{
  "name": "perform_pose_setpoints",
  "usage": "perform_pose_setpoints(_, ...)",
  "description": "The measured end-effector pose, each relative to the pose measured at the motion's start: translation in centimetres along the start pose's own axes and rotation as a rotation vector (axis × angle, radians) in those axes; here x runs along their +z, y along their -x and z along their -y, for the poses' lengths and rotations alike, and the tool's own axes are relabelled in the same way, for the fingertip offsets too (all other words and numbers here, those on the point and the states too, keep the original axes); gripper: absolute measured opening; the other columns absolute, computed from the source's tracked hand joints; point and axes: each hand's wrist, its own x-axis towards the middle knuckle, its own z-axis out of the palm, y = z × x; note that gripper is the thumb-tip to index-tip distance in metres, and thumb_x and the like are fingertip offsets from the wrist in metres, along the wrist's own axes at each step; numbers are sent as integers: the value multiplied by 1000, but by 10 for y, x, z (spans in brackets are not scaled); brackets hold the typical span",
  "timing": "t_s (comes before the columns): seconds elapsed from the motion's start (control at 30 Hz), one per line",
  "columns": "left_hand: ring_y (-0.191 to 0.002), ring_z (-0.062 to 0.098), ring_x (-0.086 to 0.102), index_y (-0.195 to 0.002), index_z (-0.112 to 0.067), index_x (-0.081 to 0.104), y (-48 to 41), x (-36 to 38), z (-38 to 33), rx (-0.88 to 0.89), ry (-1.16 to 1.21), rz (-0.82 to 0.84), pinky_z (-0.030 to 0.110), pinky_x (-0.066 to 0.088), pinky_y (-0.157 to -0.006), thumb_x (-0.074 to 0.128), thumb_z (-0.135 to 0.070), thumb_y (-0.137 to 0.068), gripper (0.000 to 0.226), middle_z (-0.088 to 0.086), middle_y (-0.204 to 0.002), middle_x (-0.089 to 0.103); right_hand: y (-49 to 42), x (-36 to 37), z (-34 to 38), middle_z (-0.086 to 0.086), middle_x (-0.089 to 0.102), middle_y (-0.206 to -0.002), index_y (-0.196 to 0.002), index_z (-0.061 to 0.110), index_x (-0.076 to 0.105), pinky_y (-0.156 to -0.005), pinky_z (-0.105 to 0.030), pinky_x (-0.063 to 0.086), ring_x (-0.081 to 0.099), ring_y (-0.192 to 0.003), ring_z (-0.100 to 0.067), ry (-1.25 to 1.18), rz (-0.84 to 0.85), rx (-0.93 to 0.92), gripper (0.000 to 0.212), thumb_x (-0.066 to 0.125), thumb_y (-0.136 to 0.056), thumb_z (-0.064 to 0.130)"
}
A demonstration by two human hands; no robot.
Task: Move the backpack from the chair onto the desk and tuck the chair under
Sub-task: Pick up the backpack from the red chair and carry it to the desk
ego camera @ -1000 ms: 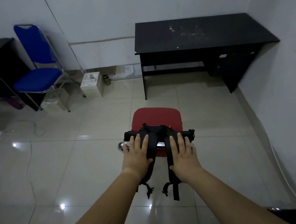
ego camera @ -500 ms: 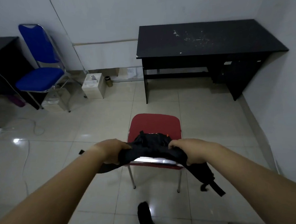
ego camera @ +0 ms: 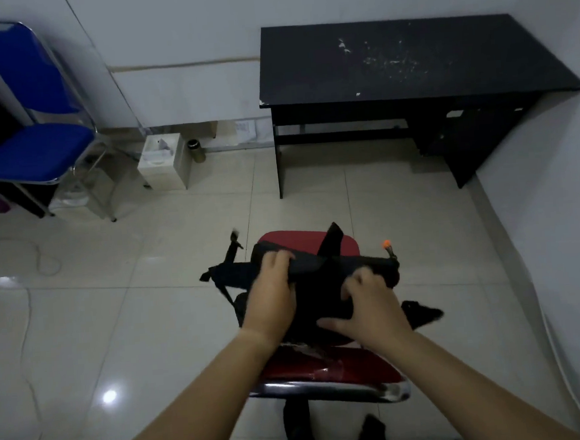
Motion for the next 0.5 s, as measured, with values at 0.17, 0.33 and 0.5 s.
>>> perform_pose_setpoints(0.17, -87, 13, 52, -111, -16, 46, 48, 28, 19, 20, 38, 396, 21, 44, -75, 68, -3, -80, 40, 1, -117, 41, 2, 19, -19, 10, 40, -81, -78, 27, 40, -63, -29, 33, 49, -77, -18, 38, -156, -140, 34, 71, -65, 25)
perform_pose_setpoints(0.33, -100, 5, 46, -120, -30, 37, 46, 9, 30, -64, 36, 760, 13, 37, -78, 67, -47, -83, 51, -11, -123, 33, -27, 19, -43, 1, 47, -131, -140, 19, 32, -97, -37, 42, 47, -120, -28, 70, 251, -37, 96, 78, -59, 40)
perform_pose_setpoints(0.5, -89, 10, 55, -88, -29, 55, -1, -15, 23, 42, -176, 581, 30, 49, -79, 44, -64, -89, 37, -10, -96, 52, -27, 22, -34, -2, 65, -104, -106, 16, 58, -69, -33, 51, 63, -91, -23, 146, 435, -60, 37, 74, -77, 32)
